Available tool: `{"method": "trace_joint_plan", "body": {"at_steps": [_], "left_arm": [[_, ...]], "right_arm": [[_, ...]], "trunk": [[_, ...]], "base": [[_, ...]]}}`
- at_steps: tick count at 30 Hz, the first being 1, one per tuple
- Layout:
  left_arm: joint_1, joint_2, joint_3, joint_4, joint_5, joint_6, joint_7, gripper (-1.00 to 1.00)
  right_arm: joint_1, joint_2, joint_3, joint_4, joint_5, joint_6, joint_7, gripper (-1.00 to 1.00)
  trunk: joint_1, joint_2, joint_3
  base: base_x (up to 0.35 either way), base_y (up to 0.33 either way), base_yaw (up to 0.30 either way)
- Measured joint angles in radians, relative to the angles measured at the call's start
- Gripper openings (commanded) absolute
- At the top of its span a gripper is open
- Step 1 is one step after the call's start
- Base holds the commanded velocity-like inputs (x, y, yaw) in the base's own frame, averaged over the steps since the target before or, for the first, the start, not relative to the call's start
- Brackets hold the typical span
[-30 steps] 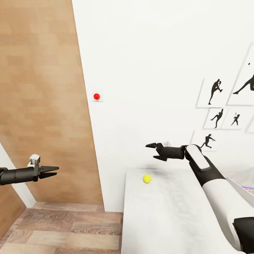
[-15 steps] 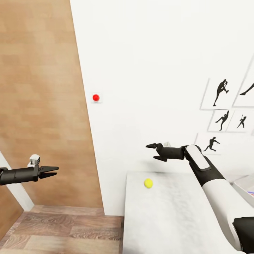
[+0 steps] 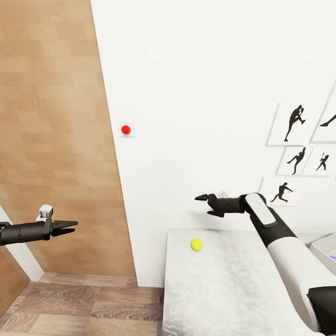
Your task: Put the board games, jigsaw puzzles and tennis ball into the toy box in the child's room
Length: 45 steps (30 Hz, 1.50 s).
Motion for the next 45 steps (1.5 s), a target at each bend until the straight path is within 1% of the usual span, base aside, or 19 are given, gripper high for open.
{"method": "trace_joint_plan", "body": {"at_steps": [3, 7, 9, 10, 11, 14, 15, 19, 20, 21, 24, 25, 26, 28, 30, 33, 35, 42, 45], "left_arm": [[0.0, 0.001, 0.001, 0.0, 0.0, 0.0, 0.0, 1.0], [0.0, 0.002, 0.0, 0.0, -0.001, 0.0, 0.0, 1.0], [0.001, 0.002, 0.0, 0.0, -0.001, -0.001, 0.0, 1.0], [0.001, 0.002, 0.0, 0.0, -0.001, -0.001, 0.0, 1.0], [0.001, 0.002, 0.0, 0.0, -0.001, -0.001, 0.0, 1.0], [0.001, 0.002, -0.001, 0.0, -0.001, -0.002, 0.0, 1.0], [0.001, 0.002, -0.001, 0.0, -0.001, -0.003, 0.0, 1.0], [0.001, 0.0, -0.001, 0.0, -0.001, -0.018, 0.0, 1.0], [0.001, 0.0, -0.002, 0.0, -0.001, -0.022, 0.0, 1.0], [0.001, 0.0, -0.002, 0.0, -0.001, -0.024, 0.0, 1.0], [0.002, -0.001, -0.002, 0.002, -0.002, -0.029, 0.0, 1.0], [0.002, -0.001, -0.002, 0.002, -0.002, -0.029, 0.0, 1.0], [0.002, -0.002, -0.003, 0.002, -0.002, -0.031, 0.0, 1.0], [0.003, -0.004, -0.005, 0.004, -0.002, -0.041, 0.006, 1.0], [0.003, -0.006, -0.006, 0.007, -0.002, -0.06, 0.019, 1.0], [0.004, -0.012, -0.004, 0.041, 0.001, -0.127, 0.058, 1.0], [0.004, -0.014, 0.0, 0.066, 0.003, -0.159, 0.083, 1.0], [0.002, -0.019, 0.001, 0.084, 0.005, -0.186, 0.1, 1.0], [0.002, -0.025, 0.0, 0.085, 0.004, -0.188, 0.101, 1.0]], "right_arm": [[0.0, 0.003, -0.001, 0.001, 0.021, 0.0, -0.034, 1.0], [0.0, 0.011, 0.0, 0.0, 0.032, -0.001, -0.073, 1.0], [0.0, 0.013, 0.001, 0.0, 0.038, -0.001, -0.113, 1.0], [0.0, 0.015, 0.001, 0.0, 0.042, 0.0, -0.145, 1.0], [0.0, 0.015, 0.0, 0.0, 0.042, 0.0, -0.163, 1.0], [-0.001, 0.02, -0.001, 0.0, 0.044, 0.003, -0.247, 1.0], [-0.001, 0.021, -0.001, 0.0, 0.044, 0.004, -0.263, 1.0], [-0.003, 0.035, -0.001, 0.002, 0.044, 0.012, -0.355, 1.0], [-0.007, 0.045, 0.0, 0.005, 0.044, 0.012, -0.392, 1.0], [-0.01, 0.052, 0.0, 0.009, 0.045, 0.013, -0.414, 1.0], [-0.024, 0.103, -0.001, 0.019, 0.048, 0.016, -0.567, 1.0], [-0.025, 0.111, -0.001, 0.018, 0.048, 0.017, -0.592, 1.0], [-0.026, 0.122, -0.001, 0.012, 0.048, 0.019, -0.635, 1.0], [-0.028, 0.135, 0.0, -0.002, 0.047, 0.021, -0.684, 1.0], [-0.028, 0.142, 0.001, -0.012, 0.047, 0.022, -0.705, 1.0], [-0.029, 0.15, 0.003, -0.022, 0.048, 0.025, -0.729, 1.0], [-0.029, 0.149, 0.013, -0.022, 0.049, 0.026, -0.734, 1.0], [-0.029, 0.139, 0.022, 0.002, 0.05, 0.027, -0.729, 1.0], [-0.03, 0.142, 0.021, 0.017, 0.05, 0.027, -0.727, 1.0]], "trunk": [[0.0, 0.0, 0.0], [0.0, 0.0, 0.0], [0.0, 0.0, 0.0], [0.0, 0.0, 0.0], [0.0, 0.0, 0.0], [0.0, 0.0, 0.0], [0.0, 0.0, 0.0], [0.0, 0.0, 0.0], [0.0, 0.0, 0.0], [0.0, 0.0, 0.0], [0.0, 0.0, 0.0], [0.0, 0.0, 0.0], [0.0, 0.0, 0.0], [0.0, 0.0, 0.0], [0.0, 0.0, 0.0], [0.0, 0.0, -0.002], [0.0, 0.0, -0.004], [0.0, 0.0, -0.015], [0.0, 0.0, -0.02]], "base": [[0.0, 0.0, 0.0], [0.0, 0.0, 0.0], [0.0, 0.0, 0.0], [0.0, 0.0, 0.0], [0.0, 0.0, 0.0], [0.0, 0.0, 0.0], [0.0, 0.0, 0.0], [0.0, 0.0, 0.0], [0.0, 0.0, 0.0], [0.0, 0.0, 0.0], [0.0, 0.0, 0.0], [0.0, 0.0, 0.0], [0.0, 0.0, 0.0], [0.0, 0.0, 0.0], [0.0, 0.0, 0.0], [0.0, 0.0, 0.0], [0.0, 0.0, 0.0], [0.0, 0.0, 0.0], [0.0, 0.0, 0.0]]}}
